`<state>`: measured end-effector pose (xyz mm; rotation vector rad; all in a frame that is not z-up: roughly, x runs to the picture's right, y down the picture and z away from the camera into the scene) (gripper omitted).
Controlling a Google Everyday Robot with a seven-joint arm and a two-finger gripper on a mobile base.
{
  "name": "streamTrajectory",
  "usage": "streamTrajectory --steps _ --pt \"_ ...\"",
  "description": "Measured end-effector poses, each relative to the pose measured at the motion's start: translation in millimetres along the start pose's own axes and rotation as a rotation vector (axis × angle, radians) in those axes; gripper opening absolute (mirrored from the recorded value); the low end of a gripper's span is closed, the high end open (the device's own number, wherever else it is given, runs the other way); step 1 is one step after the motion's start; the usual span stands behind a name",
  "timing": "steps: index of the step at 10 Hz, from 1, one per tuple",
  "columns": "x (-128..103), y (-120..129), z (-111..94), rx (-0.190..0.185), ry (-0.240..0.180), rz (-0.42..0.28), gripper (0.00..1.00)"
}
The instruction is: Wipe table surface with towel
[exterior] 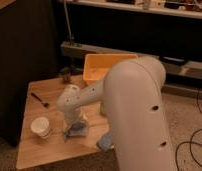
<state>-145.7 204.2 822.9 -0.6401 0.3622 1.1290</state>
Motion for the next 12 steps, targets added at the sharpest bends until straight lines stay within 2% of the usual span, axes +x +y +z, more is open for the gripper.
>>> streamTrajectory --steps 3,4,6,8,12 --pt "0 2 6 -0.042 0.018 0.006 0.32" --pt "2 -1 6 -0.068 0.025 0.019 0.21" --pt "2 -2 6 -0.075 0.027 0.022 0.03" --pt "2 -2 4 -0.08 0.028 0.021 0.0" --pt "22 -55 -20 -0.044 0.067 0.029 0.0"
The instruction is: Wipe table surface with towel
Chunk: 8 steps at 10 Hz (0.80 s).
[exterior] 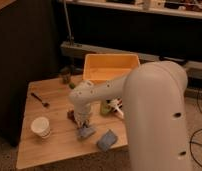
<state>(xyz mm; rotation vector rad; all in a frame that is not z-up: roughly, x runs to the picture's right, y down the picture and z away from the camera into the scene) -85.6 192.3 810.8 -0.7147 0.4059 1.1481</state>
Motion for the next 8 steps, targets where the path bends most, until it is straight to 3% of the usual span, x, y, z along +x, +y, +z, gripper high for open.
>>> streamTrajectory --steps 4,8 --pt "4 -10 -4 -0.028 0.013 -0.002 0.0" --pt "-29 39 -2 -0.121 -0.011 -0.068 0.02"
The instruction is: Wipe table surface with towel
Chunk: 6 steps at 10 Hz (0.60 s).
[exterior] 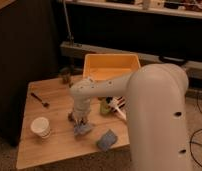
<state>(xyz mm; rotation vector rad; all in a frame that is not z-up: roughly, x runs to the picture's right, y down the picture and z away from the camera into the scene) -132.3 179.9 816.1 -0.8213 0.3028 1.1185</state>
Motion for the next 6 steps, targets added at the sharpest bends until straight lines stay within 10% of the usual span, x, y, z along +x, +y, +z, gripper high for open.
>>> streamTrajectory --steps 6 --pt "-50 102 31 -0.13 -0.002 -0.165 0.6"
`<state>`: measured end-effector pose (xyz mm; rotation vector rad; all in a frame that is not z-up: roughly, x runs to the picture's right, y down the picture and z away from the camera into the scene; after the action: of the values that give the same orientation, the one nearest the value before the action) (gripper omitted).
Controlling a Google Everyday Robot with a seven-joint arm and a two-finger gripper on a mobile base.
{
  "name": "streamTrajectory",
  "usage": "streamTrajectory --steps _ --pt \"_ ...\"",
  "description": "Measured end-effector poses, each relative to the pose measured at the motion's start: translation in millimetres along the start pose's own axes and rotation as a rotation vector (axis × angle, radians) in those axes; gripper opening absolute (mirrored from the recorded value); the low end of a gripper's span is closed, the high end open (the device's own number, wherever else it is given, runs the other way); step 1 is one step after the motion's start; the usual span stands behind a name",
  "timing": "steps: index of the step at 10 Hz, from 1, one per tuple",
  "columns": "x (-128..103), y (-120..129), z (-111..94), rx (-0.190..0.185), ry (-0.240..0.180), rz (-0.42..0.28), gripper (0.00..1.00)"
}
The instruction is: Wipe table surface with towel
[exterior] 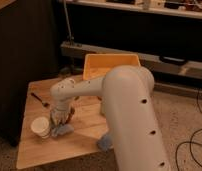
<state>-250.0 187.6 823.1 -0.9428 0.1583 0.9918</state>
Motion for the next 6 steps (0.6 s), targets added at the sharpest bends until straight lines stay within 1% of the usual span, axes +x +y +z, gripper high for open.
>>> streamTrajectory --steps 1,2,4,6 --pt "-5 7 3 0.003 0.0 -0.017 0.7" --pt "-7 6 3 0.02 0.003 -0.028 0.78" --pt "-6 1 1 0.058 0.01 -0.034 0.8" --pt "6 -5 -3 0.089 0.035 -0.039 0.8"
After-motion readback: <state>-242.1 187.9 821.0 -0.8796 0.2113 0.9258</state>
